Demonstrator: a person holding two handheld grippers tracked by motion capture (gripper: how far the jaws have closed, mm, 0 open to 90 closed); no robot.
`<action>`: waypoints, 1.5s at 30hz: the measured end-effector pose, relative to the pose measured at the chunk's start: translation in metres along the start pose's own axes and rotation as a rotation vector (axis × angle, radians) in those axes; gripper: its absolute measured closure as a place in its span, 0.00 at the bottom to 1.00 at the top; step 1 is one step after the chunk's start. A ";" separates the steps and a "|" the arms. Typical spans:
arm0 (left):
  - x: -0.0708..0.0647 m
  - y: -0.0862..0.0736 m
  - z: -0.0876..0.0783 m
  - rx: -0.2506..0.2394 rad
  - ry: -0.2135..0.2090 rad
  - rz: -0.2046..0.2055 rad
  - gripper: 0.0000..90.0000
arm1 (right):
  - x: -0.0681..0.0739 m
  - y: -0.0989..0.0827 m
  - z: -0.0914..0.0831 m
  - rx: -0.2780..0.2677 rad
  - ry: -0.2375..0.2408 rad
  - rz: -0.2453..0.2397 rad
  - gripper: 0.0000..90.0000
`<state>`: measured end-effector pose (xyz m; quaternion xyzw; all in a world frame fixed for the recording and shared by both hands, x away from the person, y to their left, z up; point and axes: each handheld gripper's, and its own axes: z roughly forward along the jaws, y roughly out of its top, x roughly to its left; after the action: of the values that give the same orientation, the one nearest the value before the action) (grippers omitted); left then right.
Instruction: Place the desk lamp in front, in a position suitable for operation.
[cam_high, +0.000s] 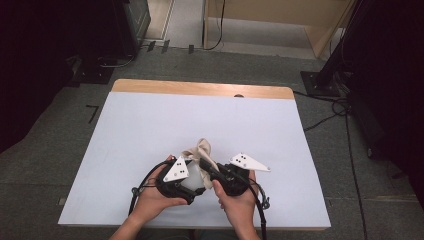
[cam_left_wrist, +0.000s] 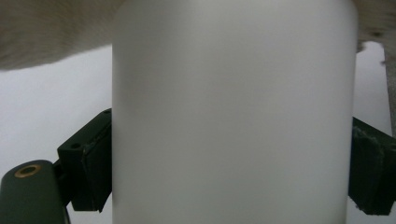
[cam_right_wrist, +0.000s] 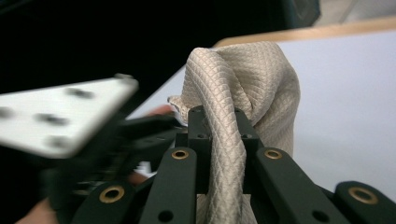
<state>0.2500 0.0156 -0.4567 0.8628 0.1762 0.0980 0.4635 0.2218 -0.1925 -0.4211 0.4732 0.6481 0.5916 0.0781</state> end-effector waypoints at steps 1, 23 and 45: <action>0.000 0.000 0.000 -0.001 0.000 -0.003 0.10 | -0.007 -0.002 0.002 0.009 -0.021 0.009 0.92; -0.001 0.000 -0.001 0.002 -0.016 0.040 0.10 | -0.023 -0.004 0.008 0.019 -0.034 0.067 0.92; 0.001 -0.004 -0.001 -0.031 -0.019 0.023 0.10 | 0.004 0.000 0.002 -0.028 0.109 0.030 0.92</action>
<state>0.2497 0.0187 -0.4597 0.8583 0.1602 0.0977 0.4776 0.2209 -0.1880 -0.4199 0.4488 0.6358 0.6267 0.0407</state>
